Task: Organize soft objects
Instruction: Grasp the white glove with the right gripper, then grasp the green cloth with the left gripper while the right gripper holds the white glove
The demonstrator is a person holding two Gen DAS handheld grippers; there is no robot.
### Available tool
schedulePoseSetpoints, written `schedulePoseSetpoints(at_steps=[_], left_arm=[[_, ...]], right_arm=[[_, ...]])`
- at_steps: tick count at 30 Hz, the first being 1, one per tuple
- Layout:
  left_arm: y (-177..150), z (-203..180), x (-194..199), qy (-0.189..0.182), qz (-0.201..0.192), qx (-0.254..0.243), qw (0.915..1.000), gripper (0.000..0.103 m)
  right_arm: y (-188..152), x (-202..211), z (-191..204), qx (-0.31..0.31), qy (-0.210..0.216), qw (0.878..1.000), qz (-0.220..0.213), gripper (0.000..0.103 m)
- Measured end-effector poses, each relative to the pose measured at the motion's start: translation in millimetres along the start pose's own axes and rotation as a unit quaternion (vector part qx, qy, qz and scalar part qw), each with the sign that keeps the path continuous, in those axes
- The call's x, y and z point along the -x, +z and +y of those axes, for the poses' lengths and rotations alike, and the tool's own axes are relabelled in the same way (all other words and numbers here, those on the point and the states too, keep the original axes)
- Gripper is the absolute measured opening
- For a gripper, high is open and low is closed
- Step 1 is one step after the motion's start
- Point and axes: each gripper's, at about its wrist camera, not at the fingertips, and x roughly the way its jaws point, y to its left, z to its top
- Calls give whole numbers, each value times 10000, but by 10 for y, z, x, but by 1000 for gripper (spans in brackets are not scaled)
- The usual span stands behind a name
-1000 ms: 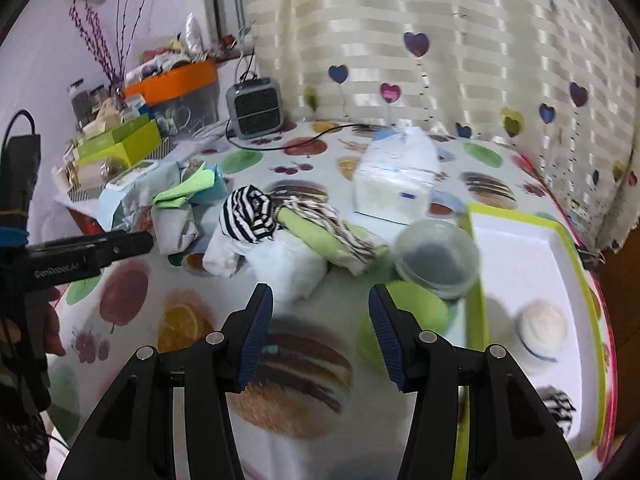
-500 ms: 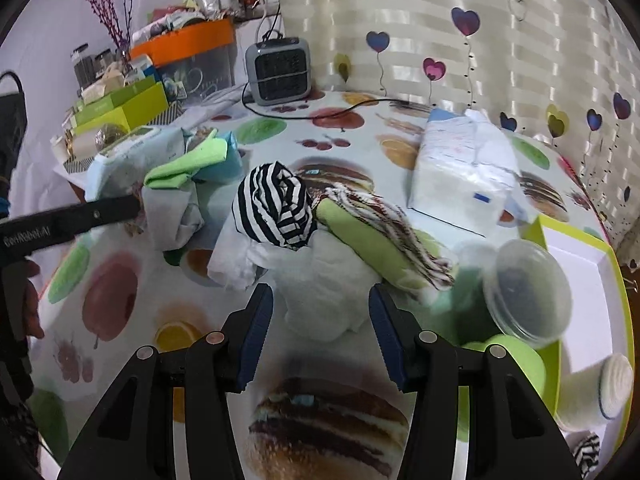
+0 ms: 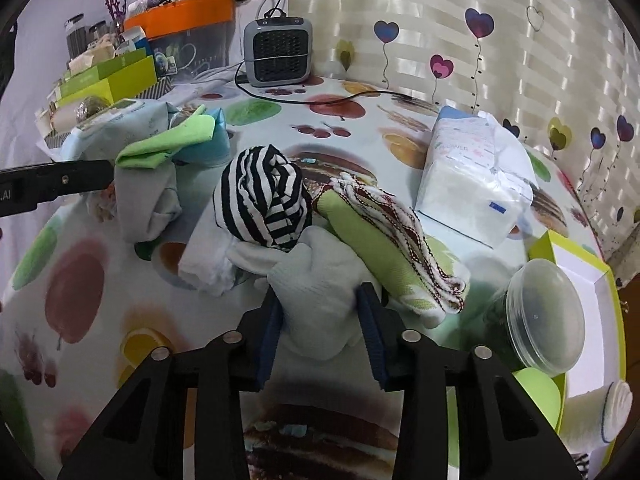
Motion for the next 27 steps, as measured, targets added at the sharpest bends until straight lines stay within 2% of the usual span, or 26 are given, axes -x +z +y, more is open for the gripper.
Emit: schedulePoseSetpoints(at_steps=[4, 7, 12, 20, 24, 27], left_arm=[[15, 17, 94, -42, 35, -59, 10000, 67], [48, 11, 191, 24, -45, -169, 9998, 67], [115, -67, 191, 65, 34, -330, 9994, 67], [162, -259, 187, 167, 30, -952, 9953, 67], [200, -229, 184, 218, 6, -884, 9958, 67], [251, -304, 116, 259, 38, -1046, 9942, 67]], right_arm=[[-19, 27, -11, -5, 2, 10000, -49, 24], [-43, 90, -49, -123, 163, 9997, -122, 21], [-110, 246, -67, -190, 429, 9987, -187, 20], [-257, 505, -161, -386, 857, 9948, -381, 20], [-265, 555, -146, -337, 943, 9940, -436, 20], [-248, 553, -116, -299, 1015, 9934, -443, 20]])
